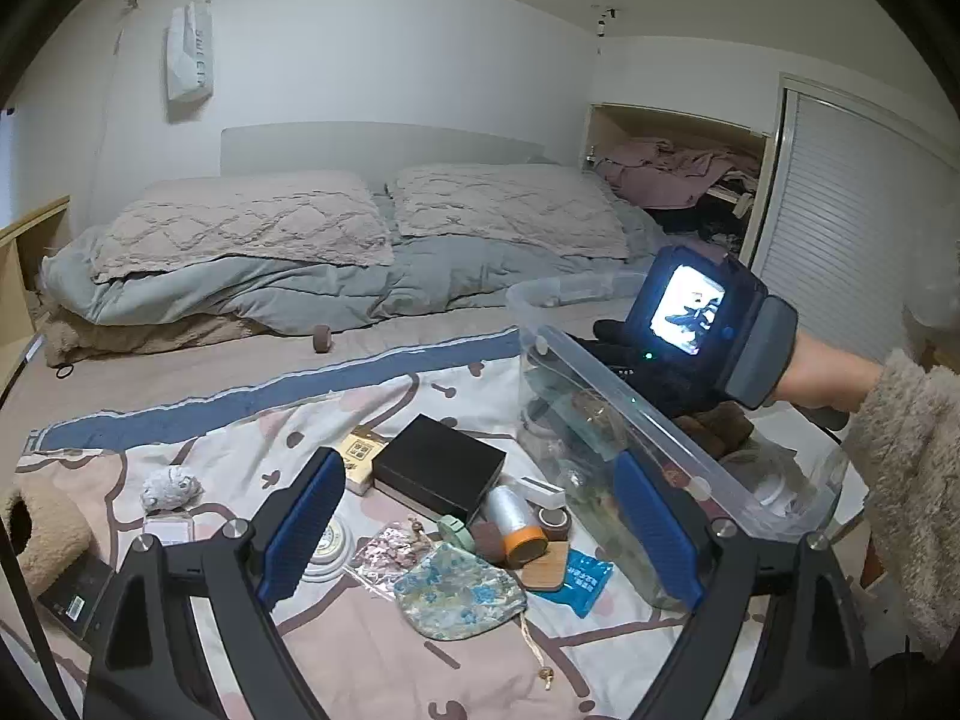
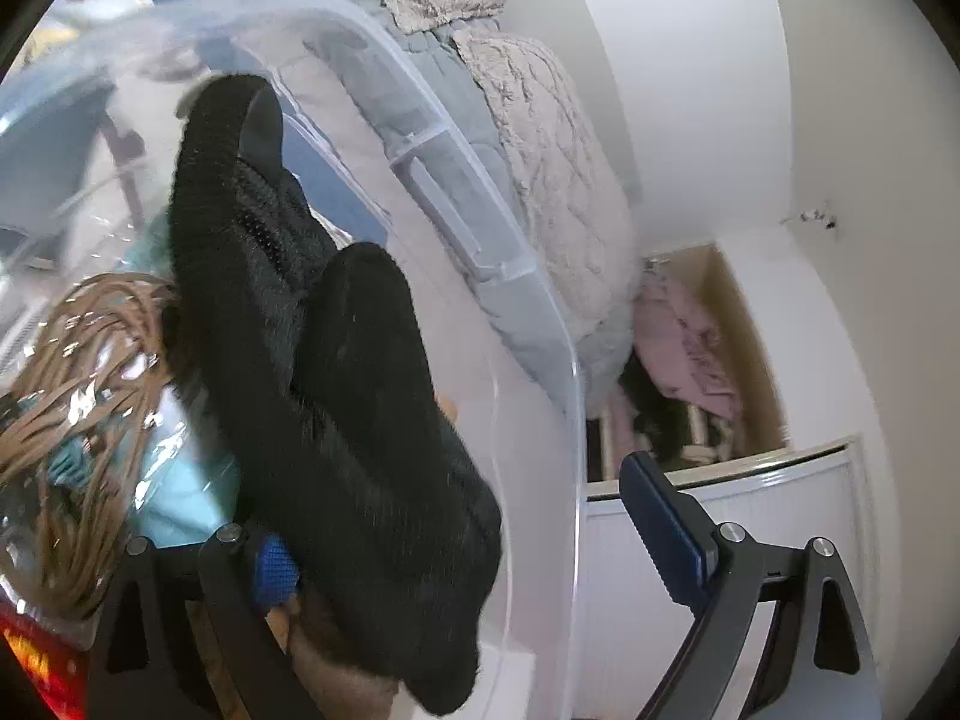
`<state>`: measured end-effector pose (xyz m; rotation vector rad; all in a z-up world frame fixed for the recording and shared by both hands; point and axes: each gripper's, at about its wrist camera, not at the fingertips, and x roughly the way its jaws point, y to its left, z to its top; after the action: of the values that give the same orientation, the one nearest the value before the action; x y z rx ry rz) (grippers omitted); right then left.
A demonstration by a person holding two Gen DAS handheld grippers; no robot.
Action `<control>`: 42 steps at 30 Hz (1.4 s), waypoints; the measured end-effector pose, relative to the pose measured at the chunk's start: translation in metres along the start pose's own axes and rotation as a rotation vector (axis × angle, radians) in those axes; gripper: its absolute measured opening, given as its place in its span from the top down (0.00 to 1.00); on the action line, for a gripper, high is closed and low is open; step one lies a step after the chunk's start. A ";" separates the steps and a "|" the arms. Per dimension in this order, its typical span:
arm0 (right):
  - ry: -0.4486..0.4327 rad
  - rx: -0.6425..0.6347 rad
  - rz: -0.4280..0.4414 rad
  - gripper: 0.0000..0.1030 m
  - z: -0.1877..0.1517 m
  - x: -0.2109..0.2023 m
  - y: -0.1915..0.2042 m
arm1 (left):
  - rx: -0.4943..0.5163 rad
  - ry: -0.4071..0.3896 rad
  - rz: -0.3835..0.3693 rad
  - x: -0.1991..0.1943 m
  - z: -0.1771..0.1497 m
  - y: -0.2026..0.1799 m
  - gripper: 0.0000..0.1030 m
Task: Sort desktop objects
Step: 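Lower the black glove into the clear bin and open the right gripper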
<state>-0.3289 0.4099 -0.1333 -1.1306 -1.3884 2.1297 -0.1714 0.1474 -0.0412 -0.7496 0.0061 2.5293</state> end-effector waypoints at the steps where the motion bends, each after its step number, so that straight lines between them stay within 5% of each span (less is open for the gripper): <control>1: -0.006 0.019 0.019 0.10 -0.002 -0.003 -0.005 | 0.002 0.001 -0.003 0.000 0.000 -0.001 0.11; 9: -0.060 0.159 0.195 0.09 -0.030 -0.044 -0.041 | 0.032 -0.010 -0.008 -0.010 0.002 -0.009 0.11; 14: -0.099 0.414 0.381 0.09 -0.042 -0.065 -0.082 | 0.029 -0.019 -0.012 -0.016 0.004 -0.011 0.11; 21: 0.037 0.579 0.591 0.13 -0.032 -0.047 -0.085 | 0.015 -0.019 -0.008 -0.016 0.005 -0.009 0.11; 23: 0.091 0.620 0.682 0.66 -0.033 -0.038 -0.079 | 0.011 -0.015 -0.009 -0.014 0.005 -0.008 0.11; 26: 0.118 0.660 0.793 0.82 -0.035 -0.028 -0.068 | 0.010 -0.006 -0.009 -0.011 0.004 -0.007 0.11; 30: 0.172 0.619 0.764 0.83 -0.030 -0.016 -0.049 | 0.001 0.004 -0.012 -0.007 0.003 -0.005 0.11; 38: 0.233 0.792 0.643 0.83 -0.045 0.021 -0.075 | -0.001 0.028 -0.008 0.005 -0.001 -0.003 0.11; 42: 0.245 0.801 0.678 0.83 -0.050 0.026 -0.072 | -0.012 0.036 -0.011 0.008 -0.001 -0.003 0.11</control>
<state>-0.3151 0.4903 -0.0906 -1.5235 0.0459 2.4683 -0.1758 0.1535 -0.0455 -0.7978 -0.0012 2.5077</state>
